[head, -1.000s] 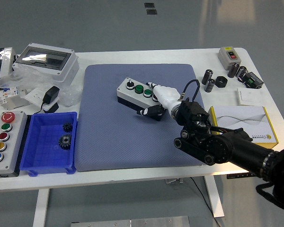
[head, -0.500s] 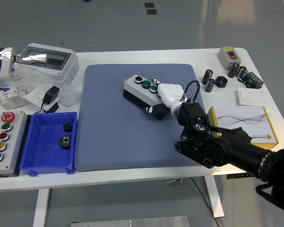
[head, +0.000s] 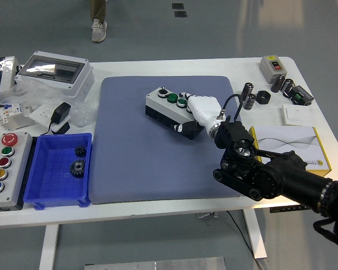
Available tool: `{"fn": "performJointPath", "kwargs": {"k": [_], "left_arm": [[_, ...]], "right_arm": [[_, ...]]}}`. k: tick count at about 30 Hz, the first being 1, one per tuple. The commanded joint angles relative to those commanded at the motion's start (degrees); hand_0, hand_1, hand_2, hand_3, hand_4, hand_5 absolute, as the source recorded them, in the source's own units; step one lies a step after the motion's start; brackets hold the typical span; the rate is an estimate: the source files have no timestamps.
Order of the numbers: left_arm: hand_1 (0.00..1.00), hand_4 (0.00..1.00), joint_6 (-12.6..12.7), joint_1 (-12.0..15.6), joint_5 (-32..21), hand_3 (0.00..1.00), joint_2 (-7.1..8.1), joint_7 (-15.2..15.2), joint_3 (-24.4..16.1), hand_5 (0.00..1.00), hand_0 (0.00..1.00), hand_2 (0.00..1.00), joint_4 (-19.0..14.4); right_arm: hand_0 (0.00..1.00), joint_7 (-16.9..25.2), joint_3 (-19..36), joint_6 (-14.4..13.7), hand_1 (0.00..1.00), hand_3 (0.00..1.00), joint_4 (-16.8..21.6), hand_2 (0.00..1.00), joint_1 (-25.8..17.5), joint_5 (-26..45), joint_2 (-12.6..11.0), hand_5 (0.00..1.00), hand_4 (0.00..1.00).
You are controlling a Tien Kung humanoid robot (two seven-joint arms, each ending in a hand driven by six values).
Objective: Pick up the button,place it on the desk,press the button,press the button
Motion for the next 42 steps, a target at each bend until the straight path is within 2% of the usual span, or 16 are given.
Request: {"fn": "performJointPath", "kwargs": {"k": [5,6,14,18,20,24,31,35,36,41,42], "left_arm": [[0.630,0.825,0.0,0.4,-0.3,0.697,-0.22,0.1,0.0,0.266,0.658,0.620,0.0],[0.631,0.826,0.0,0.5,-0.4,0.697,-0.27,0.1,0.0,0.266,0.658,0.620,0.0],[0.630,0.826,0.0,0.9,-0.4,0.696,-0.56,0.2,-0.1,0.268,0.658,0.620,0.0],[0.630,0.826,0.0,1.1,-0.6,0.696,-0.73,0.3,0.0,0.267,0.658,0.620,0.0],[0.630,0.826,0.0,1.2,-0.7,0.696,-0.82,0.4,0.1,0.267,0.658,0.620,0.0],[0.630,0.825,0.1,1.3,-0.6,0.696,-0.97,0.7,-0.1,0.265,0.658,0.620,0.0],[0.630,0.824,0.1,0.9,-0.3,0.696,-1.01,0.6,-0.2,0.264,0.658,0.620,0.0],[0.630,0.824,0.1,1.0,-0.3,0.696,-1.04,0.7,-0.2,0.264,0.658,0.620,0.0],[0.629,0.824,0.1,1.0,-0.3,0.696,-1.03,0.7,-0.2,0.263,0.658,0.620,0.0],[0.629,0.824,0.2,1.0,-0.2,0.696,-0.94,0.8,-0.3,0.263,0.658,0.620,0.0],[0.629,0.824,0.2,1.0,-0.2,0.695,-0.93,0.8,-0.4,0.262,0.657,0.620,0.0]], "right_arm": [[0.088,5.5,-0.6,-1.1,0.285,0.544,6.9,0.393,-0.8,3.3,-5.7,0.002,0.124],[0.088,6.7,-0.8,-1.4,0.286,0.371,8.6,0.358,-1.0,3.6,-7.0,0.002,0.088],[0.085,15.8,-5.0,-4.7,0.285,0.363,19.8,0.354,-2.5,-0.1,-16.4,0.002,0.095],[0.085,18.8,-6.2,-7.2,0.284,0.362,24.7,0.345,-4.4,-4.0,-20.9,0.002,0.103],[0.085,19.7,-6.2,-8.4,0.284,0.362,26.3,0.345,-5.6,-6.0,-22.3,0.002,0.103],[0.088,20.6,-6.7,-10.2,0.286,0.356,25.8,0.342,-6.9,-10.0,-22.1,0.002,0.109],[0.109,21.2,-8.2,-12.2,0.300,0.362,19.2,0.351,-7.2,-15.0,-18.2,0.002,0.127],[0.109,21.0,-7.8,-12.0,0.300,0.362,16.4,0.351,-7.5,-16.0,-17.3,0.002,0.127],[0.187,21.0,-7.7,-11.7,0.325,0.390,16.0,0.375,-7.5,-16.0,-17.3,0.002,0.165],[0.187,20.8,-7.0,-9.7,0.325,0.390,15.2,0.375,-7.5,-14.5,-17.3,0.002,0.165],[0.235,20.8,-6.9,-9.4,0.363,0.424,15.2,0.399,-7.4,-14.2,-17.3,0.002,0.193]]}}
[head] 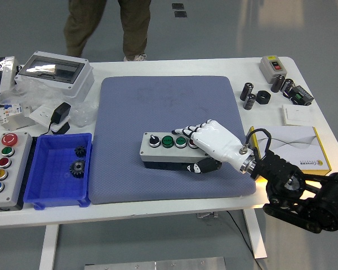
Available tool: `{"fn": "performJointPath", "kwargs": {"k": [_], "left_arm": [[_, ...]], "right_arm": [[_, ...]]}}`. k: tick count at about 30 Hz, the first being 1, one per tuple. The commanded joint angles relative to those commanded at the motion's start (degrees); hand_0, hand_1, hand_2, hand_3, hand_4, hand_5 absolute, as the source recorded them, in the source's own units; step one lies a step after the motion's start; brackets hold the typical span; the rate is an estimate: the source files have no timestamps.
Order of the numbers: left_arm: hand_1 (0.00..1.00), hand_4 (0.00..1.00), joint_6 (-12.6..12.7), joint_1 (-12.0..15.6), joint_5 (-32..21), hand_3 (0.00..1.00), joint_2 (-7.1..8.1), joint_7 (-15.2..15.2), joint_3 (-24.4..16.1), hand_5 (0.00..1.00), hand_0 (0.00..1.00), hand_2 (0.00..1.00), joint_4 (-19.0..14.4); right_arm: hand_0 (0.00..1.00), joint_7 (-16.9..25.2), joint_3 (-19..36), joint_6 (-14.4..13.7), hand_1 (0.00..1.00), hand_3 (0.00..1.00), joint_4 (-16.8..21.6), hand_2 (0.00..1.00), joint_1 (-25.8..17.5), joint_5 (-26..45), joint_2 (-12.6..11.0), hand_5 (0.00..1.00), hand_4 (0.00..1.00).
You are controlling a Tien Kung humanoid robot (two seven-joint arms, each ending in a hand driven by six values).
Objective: Pick up the button,place it on the desk,press the button,press the button
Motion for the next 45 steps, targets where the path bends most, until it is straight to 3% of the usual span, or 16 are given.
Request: {"fn": "performJointPath", "kwargs": {"k": [5,6,11,12,17,18,45], "left_arm": [[0.629,0.824,0.0,-0.1,0.2,0.695,0.02,0.0,-0.1,0.262,0.657,0.620,0.0],[0.629,0.824,0.0,-0.1,0.2,0.695,0.02,-0.1,-0.1,0.262,0.657,0.620,0.0],[0.629,0.824,0.0,-0.1,0.2,0.695,0.03,0.0,-0.2,0.262,0.657,0.620,0.0],[0.629,0.824,0.0,-0.1,0.2,0.696,0.04,-0.1,-0.1,0.259,0.657,0.620,0.0],[0.629,0.824,0.0,-0.1,0.2,0.696,0.04,-0.1,-0.2,0.259,0.657,0.620,0.0],[0.629,0.823,0.0,-0.1,0.2,0.695,0.03,-0.1,-0.2,0.260,0.657,0.620,0.0],[0.629,0.823,-0.2,-0.1,0.4,0.694,0.10,-0.1,-0.1,0.258,0.657,0.620,0.0]], "right_arm": [[0.235,-0.2,-0.1,1.1,0.363,0.424,0.1,0.399,0.2,0.9,-0.1,0.002,0.193],[0.415,-0.2,-0.1,1.3,0.521,0.602,0.1,0.542,0.2,1.0,-0.1,0.002,0.131],[0.415,-0.3,-0.5,1.5,0.521,0.602,0.1,0.542,0.3,1.2,-0.2,0.002,0.131],[0.692,-0.3,-0.6,1.5,0.713,0.727,0.2,0.697,0.3,1.2,-0.2,0.002,0.279],[0.692,-0.3,-0.9,1.5,0.713,0.727,0.2,0.697,0.6,1.2,-0.3,0.002,0.279],[0.806,-0.3,-1.0,1.5,0.782,0.825,0.2,0.793,0.6,1.3,-0.4,0.002,0.385],[0.849,-1.1,-1.7,2.3,0.824,0.899,1.4,0.837,1.2,4.3,-1.7,0.002,0.437]]}}
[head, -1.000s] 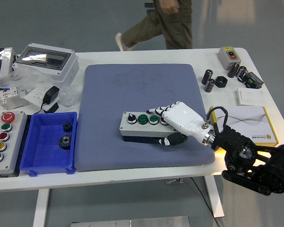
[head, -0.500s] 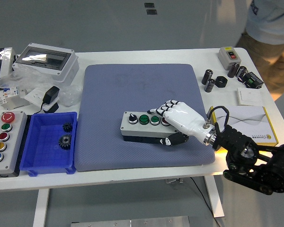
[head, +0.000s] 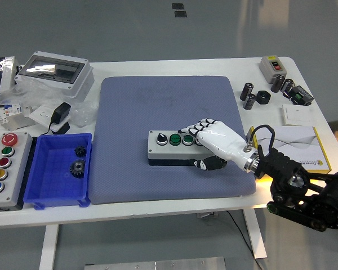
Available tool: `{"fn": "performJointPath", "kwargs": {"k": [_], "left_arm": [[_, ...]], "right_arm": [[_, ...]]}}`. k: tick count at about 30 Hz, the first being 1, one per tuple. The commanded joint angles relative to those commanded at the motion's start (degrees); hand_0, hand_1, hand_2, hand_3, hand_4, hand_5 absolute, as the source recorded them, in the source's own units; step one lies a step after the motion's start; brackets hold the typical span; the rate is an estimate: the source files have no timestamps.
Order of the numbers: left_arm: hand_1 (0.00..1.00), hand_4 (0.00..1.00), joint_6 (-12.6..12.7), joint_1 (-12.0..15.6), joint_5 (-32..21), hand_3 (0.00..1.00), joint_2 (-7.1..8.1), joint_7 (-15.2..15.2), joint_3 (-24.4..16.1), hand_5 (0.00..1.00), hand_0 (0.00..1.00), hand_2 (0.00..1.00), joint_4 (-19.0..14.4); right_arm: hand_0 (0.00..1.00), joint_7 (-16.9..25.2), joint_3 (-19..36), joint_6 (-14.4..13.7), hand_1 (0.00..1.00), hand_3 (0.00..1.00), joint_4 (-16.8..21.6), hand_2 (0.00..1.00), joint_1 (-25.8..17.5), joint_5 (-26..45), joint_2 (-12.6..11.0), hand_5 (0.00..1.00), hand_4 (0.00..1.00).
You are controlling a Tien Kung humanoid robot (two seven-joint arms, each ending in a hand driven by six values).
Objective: Pick up the button,place it on the desk,press the button,press the button
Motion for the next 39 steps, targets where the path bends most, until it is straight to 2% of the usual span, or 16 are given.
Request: {"fn": "performJointPath", "kwargs": {"k": [22,35,39], "left_arm": [[0.628,0.822,-0.3,0.5,0.3,0.693,-0.14,-0.1,0.1,0.257,0.657,0.620,0.0],[0.630,0.822,-0.5,0.5,0.5,0.691,-0.16,-0.3,0.2,0.256,0.656,0.620,0.0],[0.630,0.823,-0.4,0.5,0.4,0.691,-0.19,-0.4,0.1,0.255,0.656,0.620,0.0]], "right_arm": [[0.830,-0.4,0.2,1.5,0.824,0.916,3.4,0.843,0.1,3.0,-2.1,0.002,0.480],[0.835,0.0,1.2,3.2,0.828,0.931,7.9,0.850,0.4,9.5,-4.8,0.002,0.506],[0.828,-0.6,3.7,4.9,0.835,0.943,11.1,0.863,-0.4,13.4,-7.2,0.002,0.524]]}}
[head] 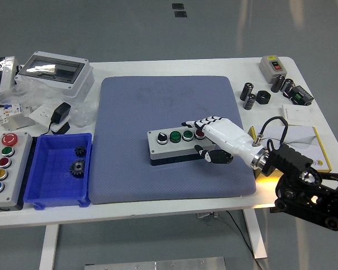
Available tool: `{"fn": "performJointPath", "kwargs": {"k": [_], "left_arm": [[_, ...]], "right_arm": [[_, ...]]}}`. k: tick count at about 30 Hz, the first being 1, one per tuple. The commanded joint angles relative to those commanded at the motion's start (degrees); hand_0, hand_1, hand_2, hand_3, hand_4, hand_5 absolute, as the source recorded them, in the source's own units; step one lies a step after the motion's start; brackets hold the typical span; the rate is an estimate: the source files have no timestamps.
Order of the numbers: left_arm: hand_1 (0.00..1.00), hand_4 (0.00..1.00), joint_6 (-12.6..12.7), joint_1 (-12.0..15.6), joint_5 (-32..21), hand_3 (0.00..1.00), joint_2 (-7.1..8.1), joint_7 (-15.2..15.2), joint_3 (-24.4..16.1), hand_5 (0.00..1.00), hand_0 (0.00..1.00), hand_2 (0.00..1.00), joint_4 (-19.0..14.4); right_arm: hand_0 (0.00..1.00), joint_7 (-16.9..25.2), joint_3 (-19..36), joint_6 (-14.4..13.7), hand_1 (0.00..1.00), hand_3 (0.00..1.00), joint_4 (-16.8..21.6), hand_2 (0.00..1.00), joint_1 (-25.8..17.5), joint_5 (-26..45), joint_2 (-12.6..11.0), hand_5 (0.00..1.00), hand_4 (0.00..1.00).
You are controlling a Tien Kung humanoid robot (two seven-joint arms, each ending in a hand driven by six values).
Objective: Pick up the button,place it on the desk,press the button,press the button
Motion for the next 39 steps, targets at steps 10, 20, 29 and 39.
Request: {"fn": "performJointPath", "kwargs": {"k": [10,20,29,39], "left_arm": [[0.630,0.823,0.1,0.3,0.0,0.691,-0.12,0.5,-0.2,0.254,0.656,0.620,0.0],[0.628,0.824,0.2,0.1,0.3,0.687,0.15,0.5,-0.4,0.253,0.656,0.620,0.0],[0.629,0.824,0.2,0.0,0.3,0.687,0.31,0.6,-0.5,0.253,0.656,0.620,0.0],[0.629,0.824,0.2,-0.1,0.4,0.687,0.44,0.7,-0.6,0.247,0.656,0.620,0.0]], "right_arm": [[0.829,-14.6,12.4,16.4,0.839,0.952,13.6,0.870,0.0,12.6,-9.1,0.002,0.533],[0.338,-28.3,16.2,37.3,0.469,0.956,20.7,0.530,8.3,27.4,-8.7,0.002,0.487],[0.092,-30.9,13.0,46.1,0.185,0.998,16.7,0.285,12.7,32.2,-5.6,0.002,0.355],[0.012,-30.9,9.5,45.6,0.101,0.966,10.4,0.229,14.6,33.0,-1.4,0.002,0.331]]}}
